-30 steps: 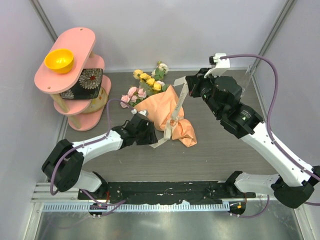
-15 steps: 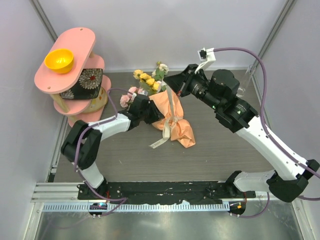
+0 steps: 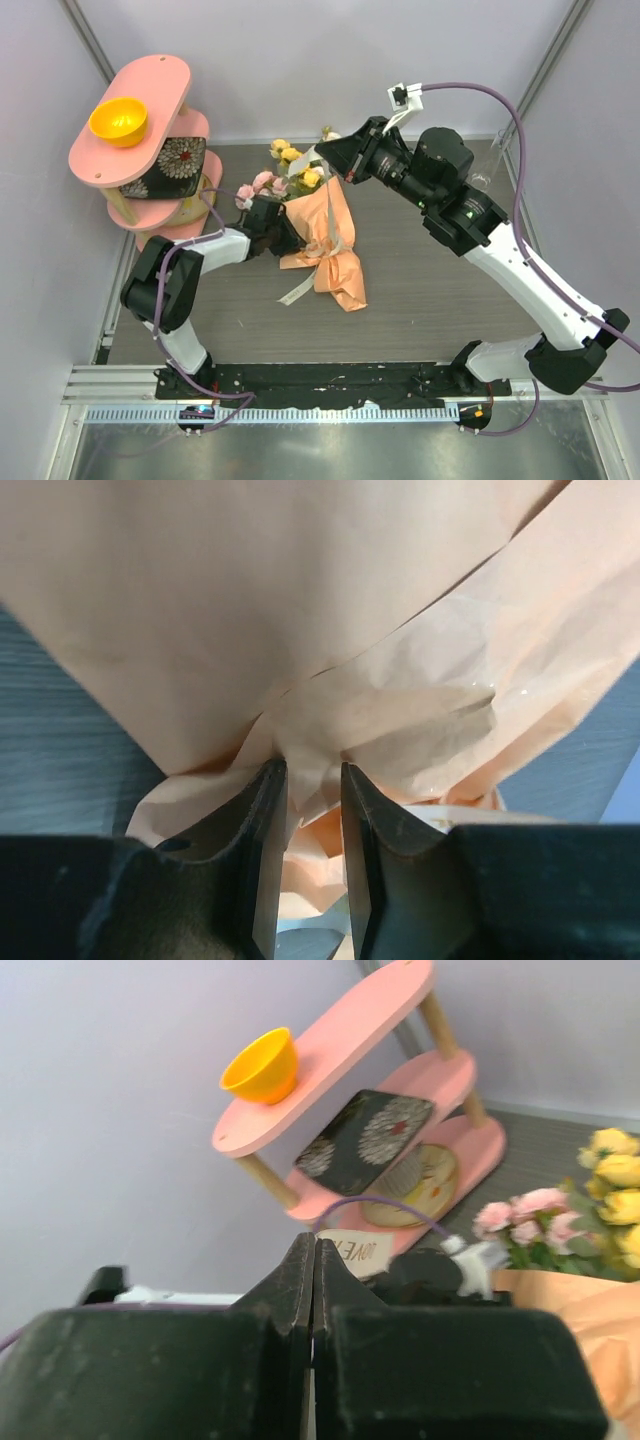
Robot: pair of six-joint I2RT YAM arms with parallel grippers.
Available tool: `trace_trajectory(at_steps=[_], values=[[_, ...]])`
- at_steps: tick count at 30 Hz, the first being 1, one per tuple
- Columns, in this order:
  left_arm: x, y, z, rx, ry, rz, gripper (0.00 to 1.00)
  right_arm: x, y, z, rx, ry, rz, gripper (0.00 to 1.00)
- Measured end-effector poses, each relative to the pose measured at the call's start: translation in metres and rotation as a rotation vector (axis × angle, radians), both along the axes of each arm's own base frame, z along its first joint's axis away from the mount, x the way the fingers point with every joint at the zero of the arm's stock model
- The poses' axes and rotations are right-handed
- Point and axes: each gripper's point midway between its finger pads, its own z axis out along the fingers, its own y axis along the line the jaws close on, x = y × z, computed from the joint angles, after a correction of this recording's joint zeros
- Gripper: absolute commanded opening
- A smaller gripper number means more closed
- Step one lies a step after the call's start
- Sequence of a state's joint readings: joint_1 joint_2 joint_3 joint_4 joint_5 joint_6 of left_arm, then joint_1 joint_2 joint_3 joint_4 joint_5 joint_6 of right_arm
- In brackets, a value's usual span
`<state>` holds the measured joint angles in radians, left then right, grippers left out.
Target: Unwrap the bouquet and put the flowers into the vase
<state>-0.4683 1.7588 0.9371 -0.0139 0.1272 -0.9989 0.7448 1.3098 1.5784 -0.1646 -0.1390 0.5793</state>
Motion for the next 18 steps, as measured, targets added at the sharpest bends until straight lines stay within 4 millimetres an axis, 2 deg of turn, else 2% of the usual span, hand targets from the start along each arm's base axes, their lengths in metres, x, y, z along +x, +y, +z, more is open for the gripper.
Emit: trace_trajectory(at_steps=[3, 5, 7, 9, 11, 12, 14, 15, 16, 17, 18], values=[[-0.003, 0.012, 0.013, 0.035, -0.025, -0.002, 0.34, 0.017, -0.014, -0.009, -0.044, -0.021, -0.122, 0.03], [-0.006, 0.017, 0.024, 0.058, -0.051, -0.016, 0.35, 0.033, -0.034, -0.024, -0.104, -0.029, -0.253, 0.04], [-0.010, 0.023, 0.032, 0.088, -0.069, -0.034, 0.41, 0.044, -0.054, -0.042, -0.169, -0.023, -0.360, 0.05], [-0.015, 0.029, 0.038, 0.120, -0.082, -0.059, 0.53, 0.058, -0.079, -0.064, -0.242, -0.007, -0.474, 0.05], [-0.022, 0.033, 0.046, 0.139, -0.091, -0.082, 0.59, 0.073, -0.105, -0.087, -0.312, 0.025, -0.579, 0.05], [-0.024, 0.034, 0.053, 0.140, -0.107, -0.098, 0.66, 0.080, -0.117, -0.099, -0.340, 0.043, -0.619, 0.06], [-0.031, 0.033, 0.074, 0.122, -0.154, -0.140, 0.69, 0.097, -0.148, -0.135, -0.409, 0.110, -0.706, 0.16], [-0.033, 0.031, 0.086, 0.109, -0.184, -0.154, 0.70, 0.104, -0.159, -0.153, -0.435, 0.148, -0.735, 0.34], [-0.037, 0.028, 0.100, 0.083, -0.218, -0.173, 0.70, 0.112, -0.176, -0.181, -0.477, 0.210, -0.766, 0.43], [-0.041, 0.025, 0.116, 0.056, -0.256, -0.191, 0.70, 0.117, -0.184, -0.205, -0.504, 0.265, -0.777, 0.47], [-0.046, 0.023, 0.131, 0.029, -0.291, -0.209, 0.70, 0.121, -0.194, -0.238, -0.559, 0.339, -0.776, 0.50]])
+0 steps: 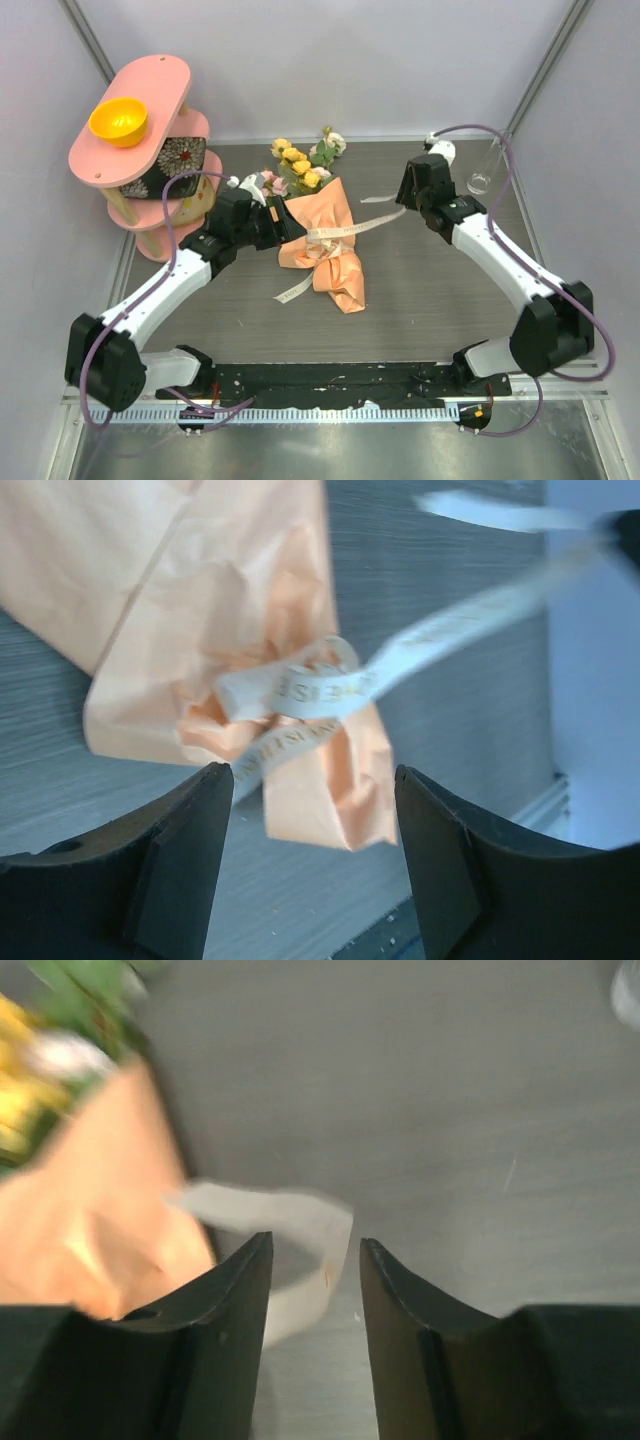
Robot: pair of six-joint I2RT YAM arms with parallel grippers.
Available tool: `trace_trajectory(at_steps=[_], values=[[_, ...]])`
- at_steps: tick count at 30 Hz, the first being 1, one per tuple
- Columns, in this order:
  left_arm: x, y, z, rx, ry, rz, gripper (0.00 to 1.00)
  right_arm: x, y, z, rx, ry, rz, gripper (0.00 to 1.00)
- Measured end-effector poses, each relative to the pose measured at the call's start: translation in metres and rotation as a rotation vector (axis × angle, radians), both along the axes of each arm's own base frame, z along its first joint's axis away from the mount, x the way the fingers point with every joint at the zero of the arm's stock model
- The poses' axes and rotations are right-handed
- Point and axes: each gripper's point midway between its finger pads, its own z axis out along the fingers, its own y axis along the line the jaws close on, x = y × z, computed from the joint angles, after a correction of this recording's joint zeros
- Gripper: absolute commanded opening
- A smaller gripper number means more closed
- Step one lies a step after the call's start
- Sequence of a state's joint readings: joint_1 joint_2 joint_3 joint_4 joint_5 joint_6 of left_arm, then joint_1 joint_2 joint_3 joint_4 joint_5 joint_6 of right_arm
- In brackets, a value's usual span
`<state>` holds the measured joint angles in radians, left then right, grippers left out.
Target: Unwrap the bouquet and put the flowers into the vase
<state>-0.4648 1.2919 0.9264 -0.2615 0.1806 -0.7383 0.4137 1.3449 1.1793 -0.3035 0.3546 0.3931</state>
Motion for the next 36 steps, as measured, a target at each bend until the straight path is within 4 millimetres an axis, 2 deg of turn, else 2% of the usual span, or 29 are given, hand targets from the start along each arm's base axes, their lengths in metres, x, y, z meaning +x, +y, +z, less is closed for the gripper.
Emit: trace_trajectory(at_steps=[1, 2, 3, 4, 6, 7, 9, 11, 13, 14, 15, 19, 24, 28, 32, 36], values=[[-0.006, -0.002, 0.013, -0.028, -0.030, -0.021, 0.70, 0.001, -0.007, -0.035, -0.021, 0.091, -0.010, 0.51], [-0.013, -0.003, 0.022, -0.055, -0.053, -0.039, 0.70, -0.003, -0.010, -0.060, -0.026, 0.157, -0.005, 0.55], [-0.019, -0.003, 0.027, -0.073, -0.064, -0.052, 0.71, -0.014, -0.007, -0.090, -0.028, 0.242, 0.021, 0.60], [-0.029, -0.003, 0.029, -0.093, -0.071, -0.066, 0.71, -0.029, -0.002, -0.113, -0.022, 0.309, 0.054, 0.61], [-0.044, 0.000, 0.026, -0.112, -0.064, -0.080, 0.71, -0.059, 0.012, -0.139, -0.005, 0.402, 0.127, 0.62], [-0.052, 0.002, 0.021, -0.122, -0.049, -0.083, 0.71, -0.076, 0.026, -0.144, 0.020, 0.433, 0.185, 0.62], [-0.061, 0.003, 0.015, -0.137, -0.030, -0.087, 0.71, -0.092, 0.046, -0.139, 0.066, 0.436, 0.265, 0.62], [-0.073, 0.005, 0.007, -0.158, -0.001, -0.090, 0.71, -0.109, 0.073, -0.121, 0.122, 0.402, 0.376, 0.62], [-0.081, 0.005, 0.004, -0.181, 0.017, -0.094, 0.72, -0.119, 0.094, -0.105, 0.164, 0.363, 0.462, 0.55], [-0.084, 0.005, 0.004, -0.190, 0.020, -0.096, 0.72, -0.122, 0.101, -0.101, 0.177, 0.351, 0.491, 0.48], [-0.087, 0.005, 0.005, -0.203, 0.023, -0.095, 0.72, -0.123, 0.109, -0.097, 0.196, 0.340, 0.520, 0.47], [-0.097, 0.007, 0.007, -0.239, 0.022, -0.093, 0.72, -0.126, 0.127, -0.099, 0.252, 0.339, 0.550, 0.47], [-0.105, 0.007, 0.008, -0.269, 0.032, -0.098, 0.71, -0.145, 0.161, -0.119, 0.226, 0.369, 0.591, 0.48], [-0.108, 0.008, 0.004, -0.271, 0.045, -0.098, 0.70, -0.149, 0.172, -0.127, 0.213, 0.361, 0.527, 0.50], [-0.110, 0.008, 0.001, -0.275, 0.060, -0.090, 0.72, -0.135, 0.172, -0.136, 0.222, 0.324, 0.396, 0.50], [-0.110, 0.008, 0.001, -0.278, 0.063, -0.088, 0.74, -0.120, 0.166, -0.155, 0.226, 0.314, 0.270, 0.49]])
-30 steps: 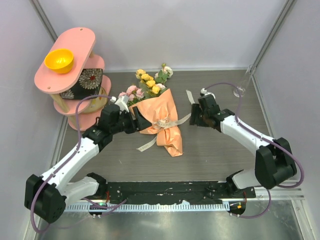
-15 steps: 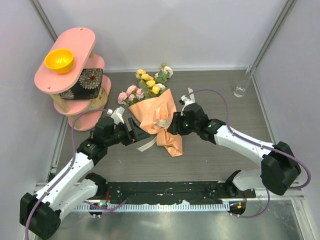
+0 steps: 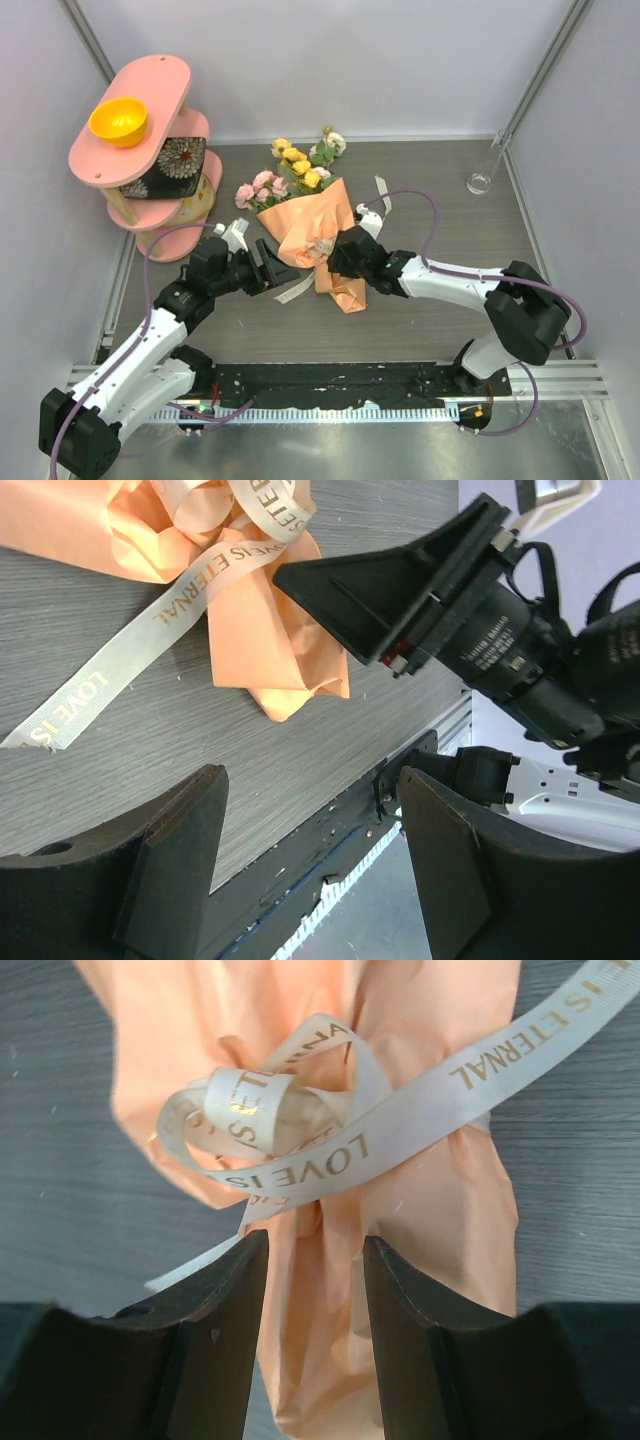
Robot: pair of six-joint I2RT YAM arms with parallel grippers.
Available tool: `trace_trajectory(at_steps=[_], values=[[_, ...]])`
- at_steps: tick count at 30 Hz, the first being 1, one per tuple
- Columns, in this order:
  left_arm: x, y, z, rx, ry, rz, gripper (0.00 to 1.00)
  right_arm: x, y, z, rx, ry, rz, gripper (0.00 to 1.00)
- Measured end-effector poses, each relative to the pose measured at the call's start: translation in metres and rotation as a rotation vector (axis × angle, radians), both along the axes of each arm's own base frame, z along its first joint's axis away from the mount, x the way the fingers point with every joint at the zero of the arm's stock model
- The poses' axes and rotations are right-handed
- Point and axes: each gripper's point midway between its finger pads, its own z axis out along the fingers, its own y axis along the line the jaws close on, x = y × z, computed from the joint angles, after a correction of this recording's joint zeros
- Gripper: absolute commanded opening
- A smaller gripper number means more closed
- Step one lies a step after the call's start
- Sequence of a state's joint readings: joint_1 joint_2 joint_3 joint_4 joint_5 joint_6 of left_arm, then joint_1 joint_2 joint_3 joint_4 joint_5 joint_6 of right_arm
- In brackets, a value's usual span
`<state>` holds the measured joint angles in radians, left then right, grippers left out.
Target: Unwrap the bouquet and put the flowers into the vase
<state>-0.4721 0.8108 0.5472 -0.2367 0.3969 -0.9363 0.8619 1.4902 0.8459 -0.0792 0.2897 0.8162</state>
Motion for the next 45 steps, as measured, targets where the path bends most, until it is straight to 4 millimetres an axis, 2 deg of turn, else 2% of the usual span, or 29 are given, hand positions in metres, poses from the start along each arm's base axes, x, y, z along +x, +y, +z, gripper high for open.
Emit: trace_trajectory(at_steps=[4, 8, 14, 23, 28, 34, 45], values=[[0.000, 0.000, 0.001, -0.002, -0.004, 0.000, 0.74, 0.008, -0.003, -0.014, -0.011, 0.008, -0.071, 0.49], [-0.001, 0.001, 0.002, -0.003, -0.006, 0.000, 0.74, 0.016, 0.001, -0.017, -0.001, 0.002, -0.100, 0.52], [-0.003, 0.002, 0.003, -0.002, -0.006, 0.001, 0.74, 0.023, 0.012, -0.007, 0.043, -0.022, -0.108, 0.49], [-0.005, 0.003, 0.003, -0.001, -0.006, 0.003, 0.74, 0.018, 0.026, 0.007, 0.054, -0.068, -0.097, 0.46], [-0.005, 0.003, 0.003, 0.000, -0.006, 0.003, 0.74, 0.029, 0.029, 0.013, 0.076, -0.078, -0.155, 0.45], [-0.007, 0.004, 0.002, 0.004, 0.001, 0.003, 0.74, 0.039, 0.037, 0.000, 0.059, -0.065, -0.187, 0.39], [-0.010, 0.007, 0.001, 0.011, 0.007, 0.009, 0.74, 0.038, 0.028, -0.008, 0.031, -0.046, -0.228, 0.39]])
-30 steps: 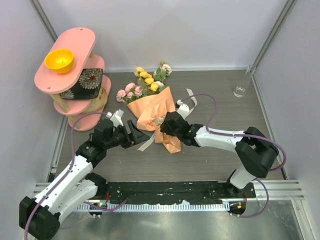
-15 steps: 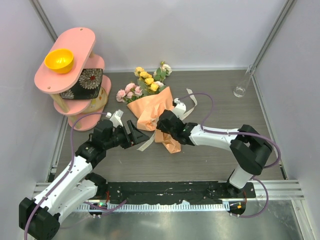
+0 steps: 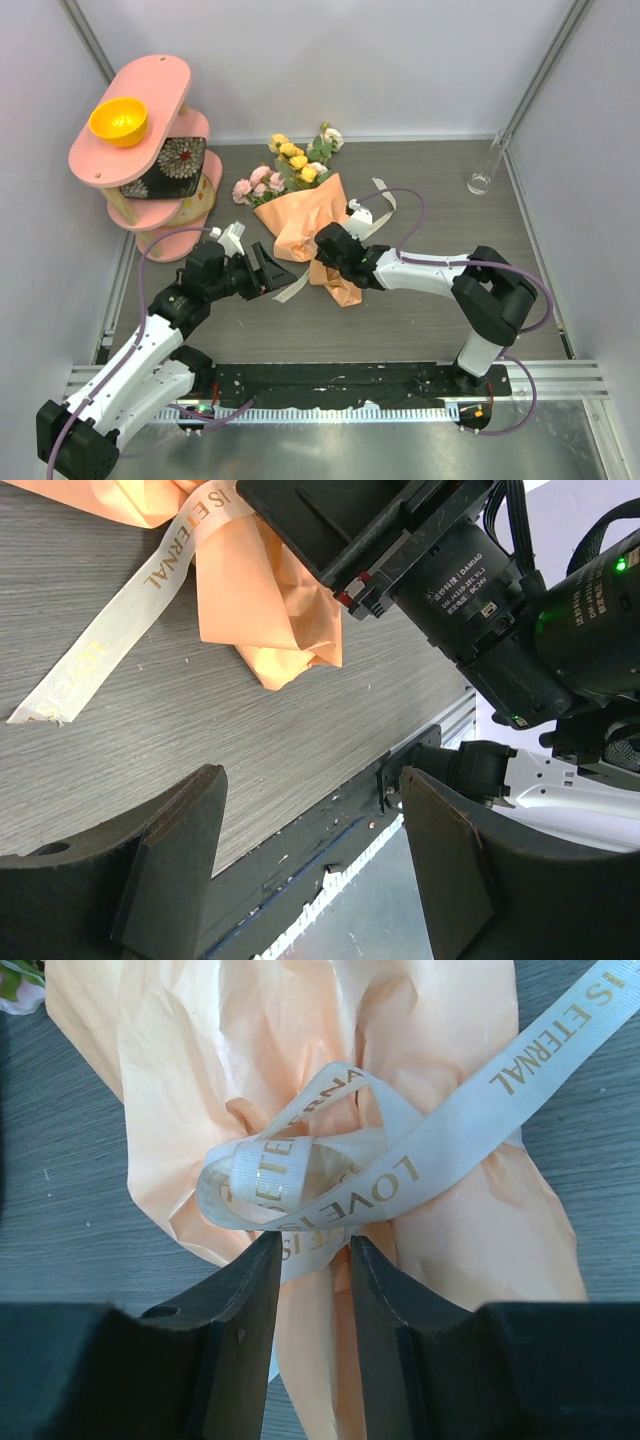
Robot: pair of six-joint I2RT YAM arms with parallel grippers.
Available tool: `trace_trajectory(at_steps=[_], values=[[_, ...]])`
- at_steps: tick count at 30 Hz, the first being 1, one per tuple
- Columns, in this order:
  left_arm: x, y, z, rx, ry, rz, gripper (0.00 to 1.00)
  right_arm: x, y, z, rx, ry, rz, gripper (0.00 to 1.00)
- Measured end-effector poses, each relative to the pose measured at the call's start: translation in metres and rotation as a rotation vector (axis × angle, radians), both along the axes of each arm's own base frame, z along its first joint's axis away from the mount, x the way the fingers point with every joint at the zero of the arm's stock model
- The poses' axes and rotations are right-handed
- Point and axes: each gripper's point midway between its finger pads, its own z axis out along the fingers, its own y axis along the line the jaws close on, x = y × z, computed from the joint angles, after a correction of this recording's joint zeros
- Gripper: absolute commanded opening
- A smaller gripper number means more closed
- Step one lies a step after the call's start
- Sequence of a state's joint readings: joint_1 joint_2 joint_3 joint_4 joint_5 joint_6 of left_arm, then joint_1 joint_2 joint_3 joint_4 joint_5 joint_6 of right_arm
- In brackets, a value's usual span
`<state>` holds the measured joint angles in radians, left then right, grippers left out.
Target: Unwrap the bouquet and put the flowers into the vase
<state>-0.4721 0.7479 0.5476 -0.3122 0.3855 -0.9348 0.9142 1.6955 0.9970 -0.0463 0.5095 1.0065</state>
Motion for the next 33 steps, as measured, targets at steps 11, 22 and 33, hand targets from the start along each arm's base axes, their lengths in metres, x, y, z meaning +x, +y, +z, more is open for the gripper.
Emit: trace_trajectory(at_steps=[11, 22, 33], values=[[0.000, 0.000, 0.000, 0.000, 0.001, 0.000, 0.74, 0.004, -0.008, -0.003, -0.006, -0.003, -0.035, 0.32], [-0.001, 0.002, 0.004, 0.019, -0.004, -0.005, 0.75, 0.006, -0.011, 0.000, -0.018, -0.008, -0.021, 0.01], [0.007, 0.008, 0.032, 0.067, -0.072, 0.009, 0.75, -0.052, 0.038, 0.088, 0.204, -0.023, 0.443, 0.01]])
